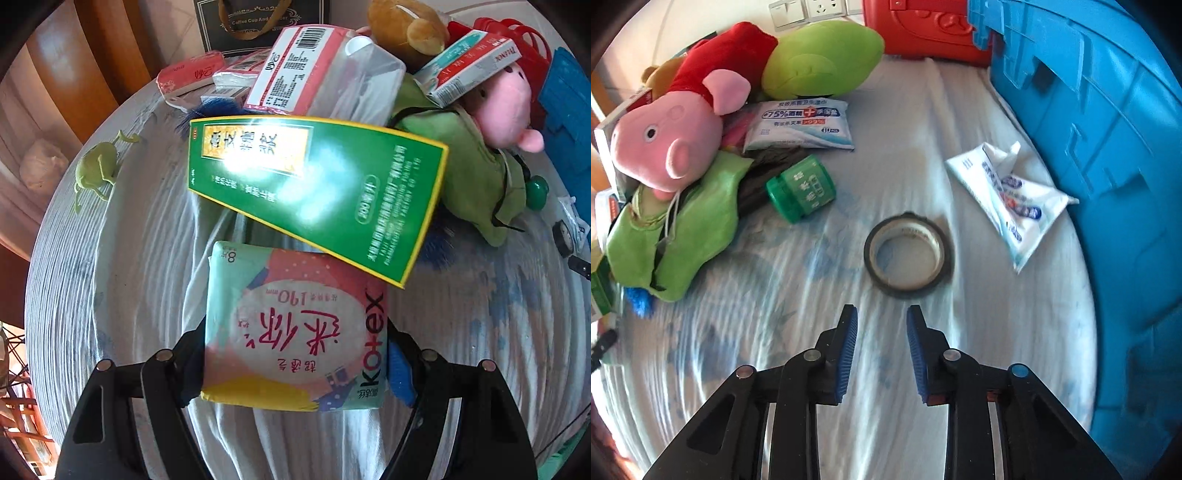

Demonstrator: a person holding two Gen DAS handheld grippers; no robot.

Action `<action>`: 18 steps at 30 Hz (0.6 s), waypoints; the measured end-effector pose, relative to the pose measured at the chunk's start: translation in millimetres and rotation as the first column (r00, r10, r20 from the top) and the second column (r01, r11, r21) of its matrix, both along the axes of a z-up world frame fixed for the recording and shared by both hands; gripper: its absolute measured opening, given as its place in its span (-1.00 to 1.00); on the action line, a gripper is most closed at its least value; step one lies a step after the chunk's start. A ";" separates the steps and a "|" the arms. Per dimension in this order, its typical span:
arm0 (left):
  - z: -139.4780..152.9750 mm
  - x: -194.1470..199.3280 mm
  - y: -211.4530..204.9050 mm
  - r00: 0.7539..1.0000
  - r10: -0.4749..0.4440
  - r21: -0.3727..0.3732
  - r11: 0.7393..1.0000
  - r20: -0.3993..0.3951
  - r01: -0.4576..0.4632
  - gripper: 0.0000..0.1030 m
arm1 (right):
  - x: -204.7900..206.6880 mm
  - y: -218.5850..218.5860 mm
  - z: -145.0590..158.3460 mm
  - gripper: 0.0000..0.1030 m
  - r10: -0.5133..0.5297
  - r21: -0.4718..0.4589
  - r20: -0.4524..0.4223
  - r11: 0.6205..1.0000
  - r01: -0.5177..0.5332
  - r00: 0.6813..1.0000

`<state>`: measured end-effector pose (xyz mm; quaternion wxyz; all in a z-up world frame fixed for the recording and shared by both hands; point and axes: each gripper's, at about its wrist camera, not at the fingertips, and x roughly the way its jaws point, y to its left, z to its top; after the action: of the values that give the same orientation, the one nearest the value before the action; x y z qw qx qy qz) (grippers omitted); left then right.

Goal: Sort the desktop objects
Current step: 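Grasp the pink Kotex pad pack with the left tool while the right tool grasps the black tape roll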

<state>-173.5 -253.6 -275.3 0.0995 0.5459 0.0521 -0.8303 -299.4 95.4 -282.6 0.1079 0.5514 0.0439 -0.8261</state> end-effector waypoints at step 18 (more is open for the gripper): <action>19.5 -41.1 110.2 0.978 -0.207 0.012 0.978 -0.033 0.207 0.51 | -29.7 8.6 -4.1 0.19 0.046 0.025 -0.036 0.999 -0.046 0.998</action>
<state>-214.7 -143.4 -255.7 0.0076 0.5359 0.0030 -0.8442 -329.1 104.0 -286.7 0.1193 0.5361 0.0687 -0.8328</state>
